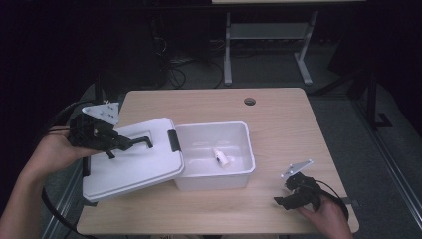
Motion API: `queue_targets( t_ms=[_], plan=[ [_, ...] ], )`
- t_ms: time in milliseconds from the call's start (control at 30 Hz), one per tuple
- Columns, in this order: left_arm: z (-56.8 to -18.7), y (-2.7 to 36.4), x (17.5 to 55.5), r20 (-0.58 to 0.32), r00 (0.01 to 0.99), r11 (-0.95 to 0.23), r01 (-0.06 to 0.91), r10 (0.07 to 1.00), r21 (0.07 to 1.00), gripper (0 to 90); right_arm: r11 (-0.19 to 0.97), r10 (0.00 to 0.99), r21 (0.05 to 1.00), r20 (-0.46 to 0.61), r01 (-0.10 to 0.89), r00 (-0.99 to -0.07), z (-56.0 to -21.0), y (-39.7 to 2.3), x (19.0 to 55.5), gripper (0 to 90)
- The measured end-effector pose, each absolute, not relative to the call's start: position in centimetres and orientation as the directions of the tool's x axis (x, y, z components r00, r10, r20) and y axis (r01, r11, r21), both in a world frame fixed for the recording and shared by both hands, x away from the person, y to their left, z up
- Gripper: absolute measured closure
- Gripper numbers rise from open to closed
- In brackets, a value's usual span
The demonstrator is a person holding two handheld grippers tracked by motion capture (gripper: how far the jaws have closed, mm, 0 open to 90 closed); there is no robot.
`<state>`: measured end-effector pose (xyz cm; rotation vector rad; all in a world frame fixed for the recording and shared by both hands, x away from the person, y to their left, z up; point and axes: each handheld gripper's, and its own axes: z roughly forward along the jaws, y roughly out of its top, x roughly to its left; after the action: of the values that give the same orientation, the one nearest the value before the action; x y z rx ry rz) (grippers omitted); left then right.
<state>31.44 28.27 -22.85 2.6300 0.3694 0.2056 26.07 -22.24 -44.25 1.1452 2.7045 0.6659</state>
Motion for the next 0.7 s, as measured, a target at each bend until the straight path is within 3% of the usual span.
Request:
queue_targets(
  t_ms=[700],
  plan=[
    [-23.2,24.3,33.3,0.072,0.968,-0.86,0.18,0.243,0.478,84.2,0.606,0.711,0.455,0.056,0.652,-0.701,-44.2,-22.6,25.8,33.1]
  ],
)
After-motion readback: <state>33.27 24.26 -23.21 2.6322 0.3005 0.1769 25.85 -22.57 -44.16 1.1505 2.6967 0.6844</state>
